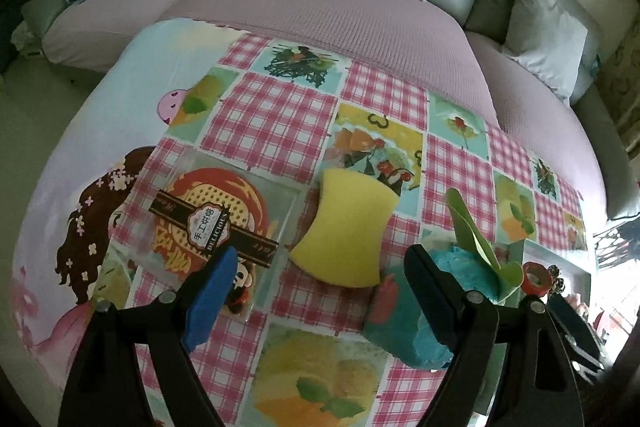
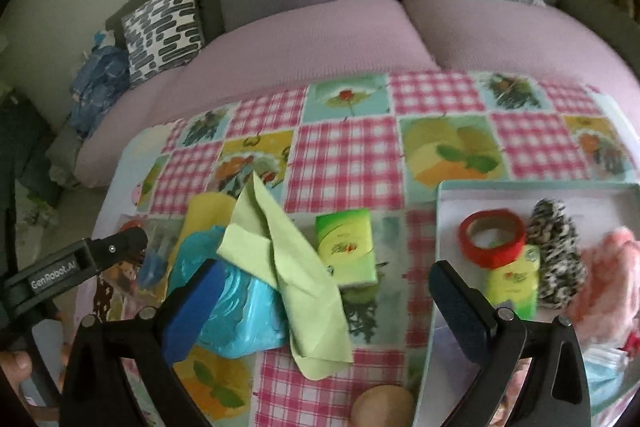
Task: Organize soft objects
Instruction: 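Withdraw both grippers from the tray toward the teal bag and remaining items, then lower the right gripper onto the light green cloth and close on it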
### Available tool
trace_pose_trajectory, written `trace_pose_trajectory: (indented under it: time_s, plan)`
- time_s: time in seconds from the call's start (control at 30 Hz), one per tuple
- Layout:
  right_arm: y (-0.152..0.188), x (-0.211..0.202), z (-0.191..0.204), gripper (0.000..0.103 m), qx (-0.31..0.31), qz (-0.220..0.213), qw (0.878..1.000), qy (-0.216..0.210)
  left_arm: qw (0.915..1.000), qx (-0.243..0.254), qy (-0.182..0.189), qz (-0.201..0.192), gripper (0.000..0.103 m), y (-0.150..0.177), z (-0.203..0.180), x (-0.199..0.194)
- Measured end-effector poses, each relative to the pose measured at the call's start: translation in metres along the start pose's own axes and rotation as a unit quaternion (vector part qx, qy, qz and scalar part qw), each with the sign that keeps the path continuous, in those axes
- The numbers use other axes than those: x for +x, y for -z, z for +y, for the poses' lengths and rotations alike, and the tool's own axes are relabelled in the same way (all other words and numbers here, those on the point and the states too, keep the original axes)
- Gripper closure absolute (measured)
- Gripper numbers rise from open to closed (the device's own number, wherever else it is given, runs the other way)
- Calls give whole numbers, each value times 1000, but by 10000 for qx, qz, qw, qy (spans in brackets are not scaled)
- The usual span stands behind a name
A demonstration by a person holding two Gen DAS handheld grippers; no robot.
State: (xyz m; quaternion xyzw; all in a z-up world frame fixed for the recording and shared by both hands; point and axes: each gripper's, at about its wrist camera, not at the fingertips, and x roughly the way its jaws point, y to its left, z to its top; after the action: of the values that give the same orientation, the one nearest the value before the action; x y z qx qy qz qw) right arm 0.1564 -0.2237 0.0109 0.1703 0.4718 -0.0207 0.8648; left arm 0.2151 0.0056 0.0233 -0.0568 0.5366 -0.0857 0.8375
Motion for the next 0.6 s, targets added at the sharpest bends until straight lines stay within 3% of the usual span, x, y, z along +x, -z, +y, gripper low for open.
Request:
trace_pose_trajectory:
  time_s: [0.3, 0.37, 0.5, 0.6]
  plan:
    - [4, 5, 16, 9, -236, -65, 9994, -252, 10000, -20, -38, 35, 17, 3, 1, 2]
    - [5, 8, 17, 23, -231, -45, 9991, -350, 10000, 7, -41, 32, 17, 4, -1, 2]
    - [4, 13, 14, 31, -172, -16, 9988, -456, 10000, 49, -56, 45, 17, 4, -3, 3]
    - [4, 13, 11, 44, -35, 3, 9972, -748, 9999, 48, -73, 51, 17, 3, -1, 4]
